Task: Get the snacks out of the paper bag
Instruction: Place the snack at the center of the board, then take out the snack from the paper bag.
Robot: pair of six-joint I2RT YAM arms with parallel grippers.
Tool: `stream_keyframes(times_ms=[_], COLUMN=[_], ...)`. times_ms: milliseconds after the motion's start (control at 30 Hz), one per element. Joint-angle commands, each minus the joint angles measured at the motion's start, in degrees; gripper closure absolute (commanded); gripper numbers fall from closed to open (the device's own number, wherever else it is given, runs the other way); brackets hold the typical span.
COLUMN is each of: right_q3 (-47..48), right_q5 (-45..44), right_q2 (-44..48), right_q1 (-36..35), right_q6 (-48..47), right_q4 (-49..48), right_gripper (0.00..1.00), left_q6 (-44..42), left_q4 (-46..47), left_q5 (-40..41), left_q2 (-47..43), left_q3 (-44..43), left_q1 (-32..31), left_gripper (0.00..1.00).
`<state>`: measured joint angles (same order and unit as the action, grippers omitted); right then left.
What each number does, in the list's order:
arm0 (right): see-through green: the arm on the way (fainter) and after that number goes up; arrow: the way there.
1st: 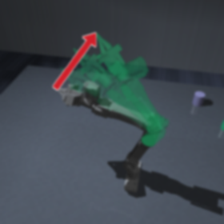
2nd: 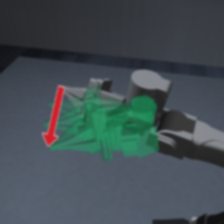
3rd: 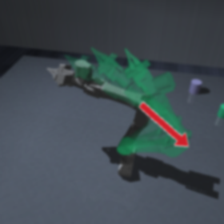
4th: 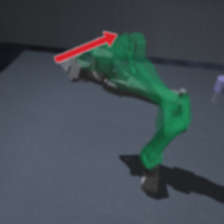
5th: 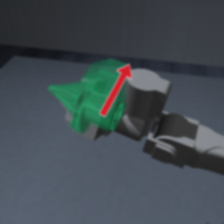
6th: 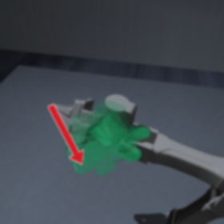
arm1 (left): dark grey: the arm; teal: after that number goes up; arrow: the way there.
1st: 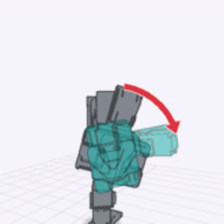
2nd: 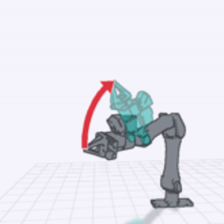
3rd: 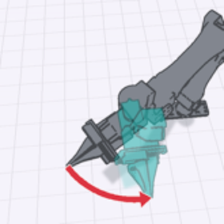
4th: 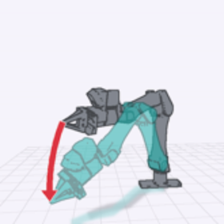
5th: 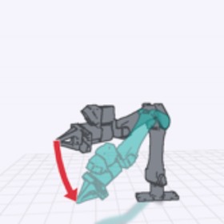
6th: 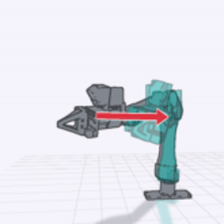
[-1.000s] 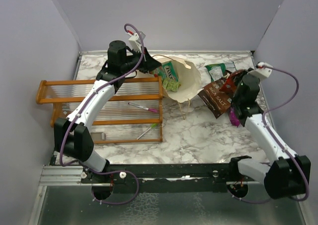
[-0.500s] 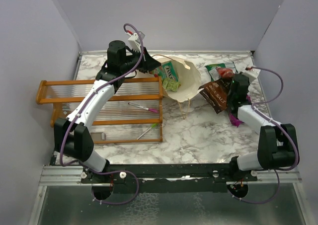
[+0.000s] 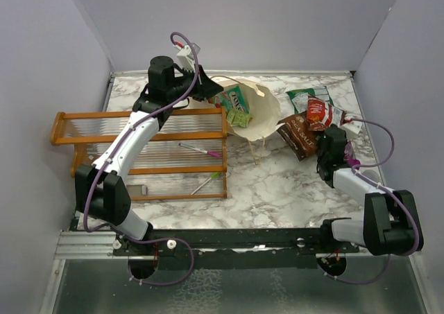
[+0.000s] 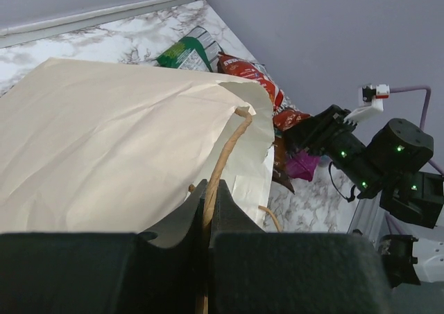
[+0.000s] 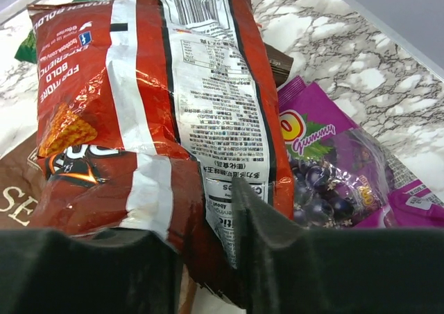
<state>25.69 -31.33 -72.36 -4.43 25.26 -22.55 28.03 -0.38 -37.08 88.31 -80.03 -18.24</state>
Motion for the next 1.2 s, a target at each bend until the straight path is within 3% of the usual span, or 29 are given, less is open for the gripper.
stream_keyframes(times_ms=[0, 233, 300, 500, 667, 1167], right_q3=[1.14, -1.16, -2.16, 0.02, 2.48, 6.4], right_q5=[2.58, 17.63, 17.91, 19.41, 22.99, 51.01], right_q2=[1.15, 8.52, 12.48, 22.32, 25.39, 19.0], right_q1=[0.3, 0.3, 0.3, 0.3, 0.3, 0.21], right_q6=[0.55, 7.15, 7.9, 5.05, 0.51, -3.77], right_q4=[2.38, 10.54, 11.98, 15.44, 15.73, 9.78], right_gripper=[0.63, 0.1, 0.0, 0.01, 0.0, 0.03], left_q6=[0.1, 0.33, 0.35, 2.02, 3.42, 3.11], left_q4=[1.87, 2.05, 2.05, 3.88, 5.17, 5.03], left_q5=[-0.89, -1.24, -1.31, -2.78, -3.68, -3.85], left_q2=[0.54, 0.42, 0.33, 1.05, 1.39, 1.73], left_q3=[-1.18, -1.27, -1.27, -0.7, -0.13, -0.28], left_q1=[0.49, 0.48, 0.49, 0.36, 0.32, -0.9], left_gripper=[1.0, 1.0, 1.0, 1.0, 1.0, 1.0])
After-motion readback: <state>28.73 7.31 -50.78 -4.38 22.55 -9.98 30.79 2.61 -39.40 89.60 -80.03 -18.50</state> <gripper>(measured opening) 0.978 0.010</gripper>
